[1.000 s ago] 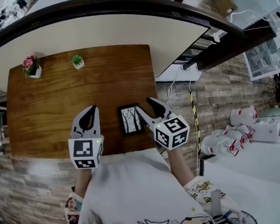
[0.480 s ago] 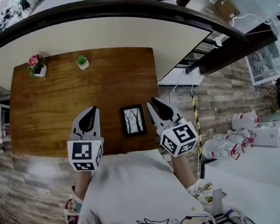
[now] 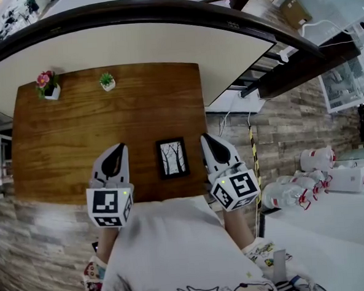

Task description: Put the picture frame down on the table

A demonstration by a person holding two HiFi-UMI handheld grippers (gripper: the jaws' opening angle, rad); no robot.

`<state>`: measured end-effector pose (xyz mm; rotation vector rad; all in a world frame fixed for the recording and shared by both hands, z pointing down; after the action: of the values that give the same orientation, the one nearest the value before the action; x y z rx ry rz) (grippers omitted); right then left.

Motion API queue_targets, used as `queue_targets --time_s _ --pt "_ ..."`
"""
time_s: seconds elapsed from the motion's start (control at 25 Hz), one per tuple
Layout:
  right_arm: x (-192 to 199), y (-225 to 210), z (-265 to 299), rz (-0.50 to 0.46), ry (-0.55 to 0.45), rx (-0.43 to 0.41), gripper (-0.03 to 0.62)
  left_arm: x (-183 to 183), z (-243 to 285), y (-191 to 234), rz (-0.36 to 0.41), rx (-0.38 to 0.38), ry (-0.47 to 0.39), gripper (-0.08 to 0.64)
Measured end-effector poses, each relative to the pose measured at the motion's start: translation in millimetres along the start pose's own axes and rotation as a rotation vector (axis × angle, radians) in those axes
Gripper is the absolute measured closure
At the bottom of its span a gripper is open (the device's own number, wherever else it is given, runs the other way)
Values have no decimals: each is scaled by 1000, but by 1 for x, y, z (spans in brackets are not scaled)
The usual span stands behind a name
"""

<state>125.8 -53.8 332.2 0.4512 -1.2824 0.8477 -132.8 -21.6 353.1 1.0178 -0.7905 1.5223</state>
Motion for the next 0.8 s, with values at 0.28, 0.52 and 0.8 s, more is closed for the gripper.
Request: queue_targets --time_s 0.28,0.52,0.8 --pt "11 -1 -3 32 26 18 592 6 1 2 -5 12 16 557" --pt "14 1 -5 48 42 33 592 8 2 4 1 26 26 557" --pt "16 7 -5 42 46 33 593 11 1 6 9 29 24 557"
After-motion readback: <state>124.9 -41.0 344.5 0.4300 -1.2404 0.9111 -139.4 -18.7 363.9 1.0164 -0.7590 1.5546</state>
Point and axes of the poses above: the fingertips, and each gripper's own axes: z forward along the fingers, y to its left, x out of its underside, the point moved 6 cm from there along -z, backward along the fingers, and after that the axes turned 8 degrees about -x, right-handed, at the moved point
